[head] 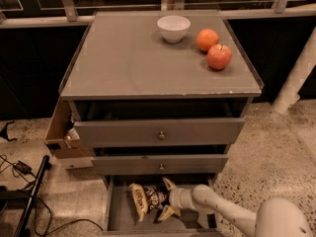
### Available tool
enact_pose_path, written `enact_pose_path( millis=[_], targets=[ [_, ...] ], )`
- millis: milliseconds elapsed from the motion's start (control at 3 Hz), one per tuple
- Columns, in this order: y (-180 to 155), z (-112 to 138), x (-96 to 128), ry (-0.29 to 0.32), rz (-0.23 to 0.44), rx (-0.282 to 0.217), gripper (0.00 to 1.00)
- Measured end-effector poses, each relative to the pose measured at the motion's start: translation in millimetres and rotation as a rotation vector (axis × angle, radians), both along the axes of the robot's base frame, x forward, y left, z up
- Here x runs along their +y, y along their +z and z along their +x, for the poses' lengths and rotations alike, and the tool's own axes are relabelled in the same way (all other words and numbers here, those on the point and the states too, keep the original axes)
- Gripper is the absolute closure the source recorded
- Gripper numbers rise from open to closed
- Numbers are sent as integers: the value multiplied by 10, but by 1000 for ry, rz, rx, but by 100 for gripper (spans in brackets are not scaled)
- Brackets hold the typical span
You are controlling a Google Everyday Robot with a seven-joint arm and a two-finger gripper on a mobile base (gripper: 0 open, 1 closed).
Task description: Place brown chip bag into bottom drawer
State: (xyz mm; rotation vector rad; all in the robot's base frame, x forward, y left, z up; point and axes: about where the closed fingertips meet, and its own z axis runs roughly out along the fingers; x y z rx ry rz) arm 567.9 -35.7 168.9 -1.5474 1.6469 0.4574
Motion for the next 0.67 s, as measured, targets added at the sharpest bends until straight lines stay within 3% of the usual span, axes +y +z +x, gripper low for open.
enact_pose_path(
  millis=[333, 667],
  targets=[
    [144, -48, -142, -22, -20, -23, 0],
    [161, -60, -149, -23, -21, -25, 0]
  ],
)
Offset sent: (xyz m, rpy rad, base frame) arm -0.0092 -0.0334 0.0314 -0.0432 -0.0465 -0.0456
